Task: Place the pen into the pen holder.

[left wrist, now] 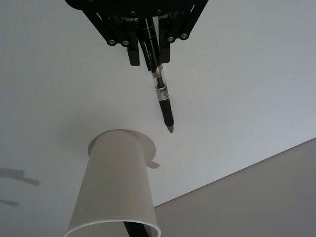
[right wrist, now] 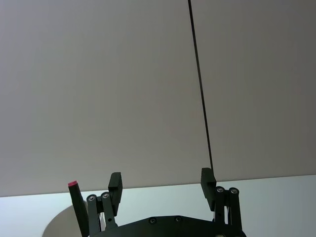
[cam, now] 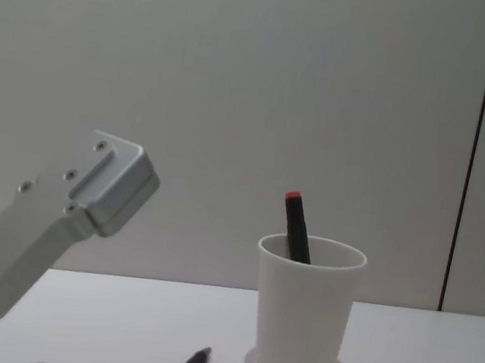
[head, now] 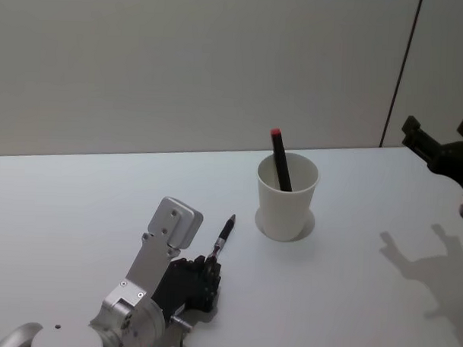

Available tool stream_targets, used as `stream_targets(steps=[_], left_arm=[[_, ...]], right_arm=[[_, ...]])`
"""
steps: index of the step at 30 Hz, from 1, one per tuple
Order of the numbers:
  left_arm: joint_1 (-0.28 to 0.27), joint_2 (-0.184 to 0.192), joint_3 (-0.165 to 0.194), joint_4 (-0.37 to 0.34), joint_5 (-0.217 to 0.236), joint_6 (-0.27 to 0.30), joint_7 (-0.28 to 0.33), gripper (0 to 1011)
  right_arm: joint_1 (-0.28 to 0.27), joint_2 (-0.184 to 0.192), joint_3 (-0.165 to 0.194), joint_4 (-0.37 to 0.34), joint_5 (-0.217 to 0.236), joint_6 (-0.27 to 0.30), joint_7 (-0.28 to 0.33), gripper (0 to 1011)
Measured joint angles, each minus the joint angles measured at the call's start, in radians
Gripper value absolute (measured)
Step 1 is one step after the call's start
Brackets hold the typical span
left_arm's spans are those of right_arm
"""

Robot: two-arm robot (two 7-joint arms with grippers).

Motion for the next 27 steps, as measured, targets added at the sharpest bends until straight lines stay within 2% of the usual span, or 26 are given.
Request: stream_targets(steps=[7,27], left_arm=[[0.0,0.0,0.0,0.0,0.0,0.0,0.0,180],[0.0,-0.002,0.0,-0.001,0.003,-0.002,0.003,177]], right_arm=[[0.0,0.0,0.0,0.0,0.0,0.0,0.0,1001],[0.0,0.0,0.0,0.0,0.0,0.0,0.0,1001]])
